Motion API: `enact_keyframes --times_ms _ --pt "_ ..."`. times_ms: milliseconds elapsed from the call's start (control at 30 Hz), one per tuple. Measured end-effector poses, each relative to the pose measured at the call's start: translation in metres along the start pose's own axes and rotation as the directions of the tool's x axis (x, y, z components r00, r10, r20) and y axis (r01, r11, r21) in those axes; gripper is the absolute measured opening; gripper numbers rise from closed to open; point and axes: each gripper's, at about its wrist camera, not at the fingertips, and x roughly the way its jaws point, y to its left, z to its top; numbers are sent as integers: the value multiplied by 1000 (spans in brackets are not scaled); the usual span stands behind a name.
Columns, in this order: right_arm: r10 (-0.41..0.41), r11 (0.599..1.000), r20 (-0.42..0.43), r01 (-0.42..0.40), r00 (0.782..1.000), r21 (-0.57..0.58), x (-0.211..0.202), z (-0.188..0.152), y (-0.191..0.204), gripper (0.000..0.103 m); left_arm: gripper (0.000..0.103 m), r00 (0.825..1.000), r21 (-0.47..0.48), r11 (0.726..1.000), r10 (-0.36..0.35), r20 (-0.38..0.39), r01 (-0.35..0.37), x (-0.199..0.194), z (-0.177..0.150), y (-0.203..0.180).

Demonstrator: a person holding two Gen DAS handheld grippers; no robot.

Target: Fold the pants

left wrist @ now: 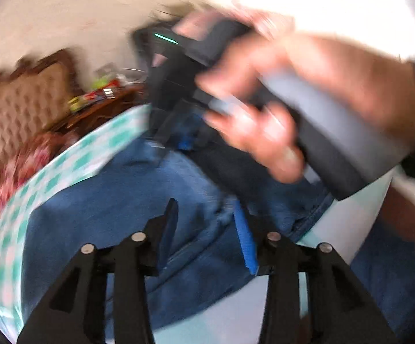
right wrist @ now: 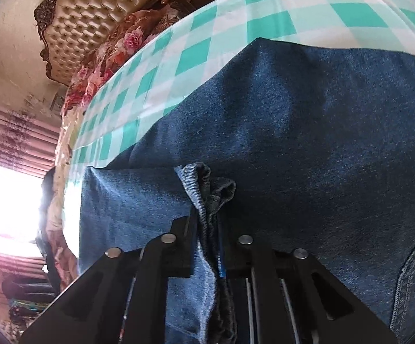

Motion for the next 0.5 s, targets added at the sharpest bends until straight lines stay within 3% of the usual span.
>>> enact_keyframes --times_ms 33,67,100,200,267,300,367,433,500 --pt "-12 1000 7 13 1000 -13 0 -1 1 8 59 1000 -68 998 19 25 -17 -14 -4 13" --pt "-33 999 17 33 999 -31 -1 -2 4 9 72 996 -171 983 73 57 -63 -35 -15 35" --pt "-54 998 24 55 998 -40 -3 -2 6 17 78 987 -257 958 145 67 -123 -53 -27 55" --pt "-159 984 141 169 977 -62 -28 -9 19 24 78 954 -466 843 299 -11 -269 -91 -74 114" --pt "-250 951 274 289 929 -112 -50 -21 39 25 78 936 -560 763 347 -64 -321 -108 -106 144" --pt "-262 938 309 316 914 -140 -55 -27 49 25 78 932 -575 745 349 -98 -339 -111 -119 154" --pt "-267 905 356 360 896 -228 -56 -46 75 25 78 932 -562 751 343 -118 -347 -109 -130 159" --pt "-294 854 406 428 865 -295 -48 -63 96 25 78 936 -522 781 332 -117 -343 -102 -129 153" --pt "-341 818 394 476 854 -323 -30 -72 104 25 78 929 -454 814 351 -114 -363 -90 -122 144"
